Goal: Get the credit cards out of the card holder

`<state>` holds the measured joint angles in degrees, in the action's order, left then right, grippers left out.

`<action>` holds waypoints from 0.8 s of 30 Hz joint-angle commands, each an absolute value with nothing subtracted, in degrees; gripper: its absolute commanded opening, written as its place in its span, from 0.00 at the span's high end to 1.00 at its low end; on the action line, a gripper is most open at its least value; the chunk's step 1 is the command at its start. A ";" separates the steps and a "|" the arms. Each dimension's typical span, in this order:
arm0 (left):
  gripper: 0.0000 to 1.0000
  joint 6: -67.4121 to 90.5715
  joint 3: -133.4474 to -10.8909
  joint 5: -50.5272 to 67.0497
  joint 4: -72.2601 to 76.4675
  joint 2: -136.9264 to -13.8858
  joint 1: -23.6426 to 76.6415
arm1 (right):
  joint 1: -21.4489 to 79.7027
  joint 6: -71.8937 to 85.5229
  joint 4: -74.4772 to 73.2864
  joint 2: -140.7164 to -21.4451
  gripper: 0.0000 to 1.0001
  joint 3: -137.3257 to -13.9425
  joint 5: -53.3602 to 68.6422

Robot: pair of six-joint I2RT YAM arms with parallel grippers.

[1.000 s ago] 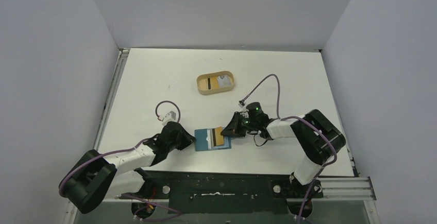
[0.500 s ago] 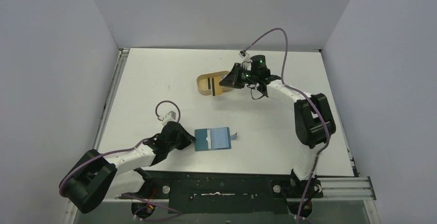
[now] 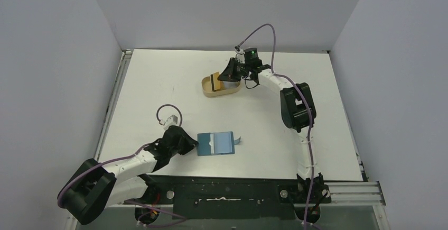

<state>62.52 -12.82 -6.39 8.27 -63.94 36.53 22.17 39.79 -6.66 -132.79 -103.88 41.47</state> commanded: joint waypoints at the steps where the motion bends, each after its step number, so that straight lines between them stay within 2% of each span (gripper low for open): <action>1: 1.00 60.91 -11.29 -7.43 3.21 -64.46 35.83 | 22.46 38.25 -6.94 -132.65 1.00 -108.65 41.51; 24: 1.00 61.61 -11.43 -7.78 1.90 -64.68 35.52 | 22.71 36.29 -9.76 -137.57 1.00 -111.92 38.96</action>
